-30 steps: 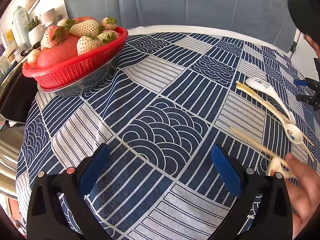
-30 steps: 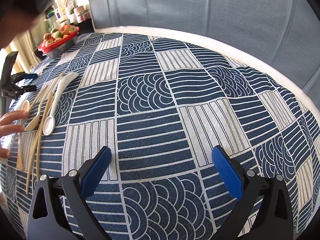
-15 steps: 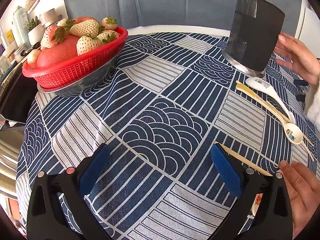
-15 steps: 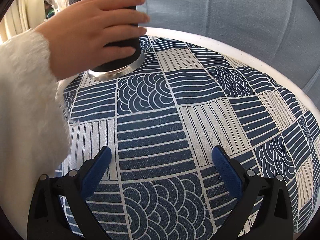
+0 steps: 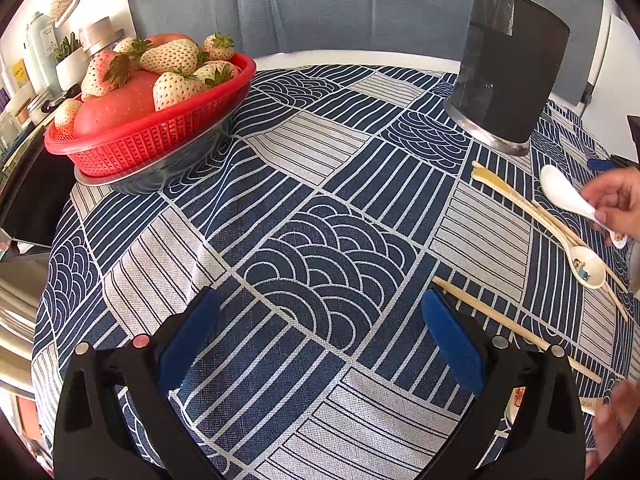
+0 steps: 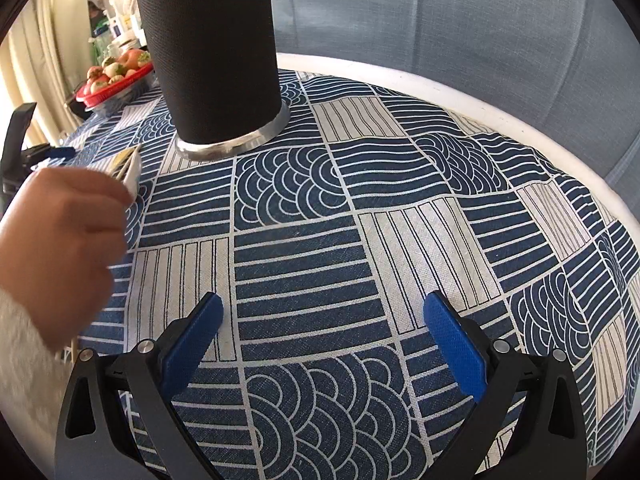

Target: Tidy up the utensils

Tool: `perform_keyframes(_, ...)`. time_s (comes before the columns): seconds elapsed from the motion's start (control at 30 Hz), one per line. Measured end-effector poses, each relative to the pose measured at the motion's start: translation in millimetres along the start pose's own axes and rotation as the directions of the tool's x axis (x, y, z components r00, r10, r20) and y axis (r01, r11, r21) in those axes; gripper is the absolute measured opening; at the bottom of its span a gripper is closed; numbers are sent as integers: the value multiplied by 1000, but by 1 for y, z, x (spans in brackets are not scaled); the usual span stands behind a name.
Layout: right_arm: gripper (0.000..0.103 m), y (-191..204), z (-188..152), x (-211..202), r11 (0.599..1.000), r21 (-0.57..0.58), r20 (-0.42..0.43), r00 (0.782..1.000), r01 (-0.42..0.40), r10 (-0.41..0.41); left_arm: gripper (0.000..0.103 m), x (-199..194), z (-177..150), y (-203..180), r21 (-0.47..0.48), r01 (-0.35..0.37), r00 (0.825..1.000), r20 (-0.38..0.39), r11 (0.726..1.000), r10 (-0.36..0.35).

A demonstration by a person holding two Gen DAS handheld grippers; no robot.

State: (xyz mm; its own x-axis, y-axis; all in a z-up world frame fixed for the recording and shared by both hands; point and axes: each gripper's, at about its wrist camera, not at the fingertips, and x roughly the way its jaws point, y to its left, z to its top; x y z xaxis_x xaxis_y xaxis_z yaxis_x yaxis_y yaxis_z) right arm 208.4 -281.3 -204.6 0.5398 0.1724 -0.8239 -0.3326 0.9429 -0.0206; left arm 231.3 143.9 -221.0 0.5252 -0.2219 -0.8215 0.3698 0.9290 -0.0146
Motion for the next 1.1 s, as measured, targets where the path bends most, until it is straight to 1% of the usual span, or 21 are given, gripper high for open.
perform_keyframes(1.1, 97, -1, 0, -1, 1000, -6, -1, 1000, -5, 5, 99, 1, 0, -1, -2, -6, 1000, 0, 1000, 6)
